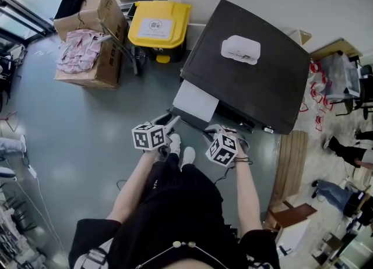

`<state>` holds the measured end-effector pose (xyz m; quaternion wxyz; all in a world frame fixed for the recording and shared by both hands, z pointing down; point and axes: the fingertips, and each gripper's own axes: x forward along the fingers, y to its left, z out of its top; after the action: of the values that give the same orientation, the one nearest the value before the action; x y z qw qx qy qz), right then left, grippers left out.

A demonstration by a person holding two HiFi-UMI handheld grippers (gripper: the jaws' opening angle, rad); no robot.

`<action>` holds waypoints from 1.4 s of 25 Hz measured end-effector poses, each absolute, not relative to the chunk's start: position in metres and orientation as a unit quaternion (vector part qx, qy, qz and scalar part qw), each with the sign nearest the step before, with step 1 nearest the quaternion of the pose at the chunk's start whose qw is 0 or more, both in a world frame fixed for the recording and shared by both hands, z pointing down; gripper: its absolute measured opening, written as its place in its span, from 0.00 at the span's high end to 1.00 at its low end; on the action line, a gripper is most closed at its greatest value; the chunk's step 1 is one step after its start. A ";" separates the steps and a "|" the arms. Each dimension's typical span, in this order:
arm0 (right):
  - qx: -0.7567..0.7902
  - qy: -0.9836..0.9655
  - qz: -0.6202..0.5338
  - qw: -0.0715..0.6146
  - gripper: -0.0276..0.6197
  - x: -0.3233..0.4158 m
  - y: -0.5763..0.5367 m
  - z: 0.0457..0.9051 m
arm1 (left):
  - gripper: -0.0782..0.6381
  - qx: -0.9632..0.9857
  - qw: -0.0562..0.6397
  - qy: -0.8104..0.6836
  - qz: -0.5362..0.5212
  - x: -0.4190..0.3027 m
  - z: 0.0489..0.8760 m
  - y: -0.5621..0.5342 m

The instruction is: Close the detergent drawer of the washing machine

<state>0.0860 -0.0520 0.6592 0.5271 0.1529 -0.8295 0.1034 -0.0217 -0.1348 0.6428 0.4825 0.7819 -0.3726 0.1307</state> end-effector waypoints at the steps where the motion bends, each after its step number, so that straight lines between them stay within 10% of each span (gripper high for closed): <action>1: 0.153 -0.830 0.104 0.526 0.90 0.086 -0.053 0.659 | 0.64 0.782 0.483 -0.372 0.131 -0.022 0.643 -0.135; 35: 0.212 -0.809 0.102 0.538 0.90 0.125 -0.135 0.652 | 0.64 0.801 0.458 -0.356 0.145 0.018 0.642 -0.215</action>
<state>0.1252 -0.1350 0.6522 0.5381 0.2117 -0.8094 0.1024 0.0185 -0.2152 0.6423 0.4583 0.8014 -0.3558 0.1453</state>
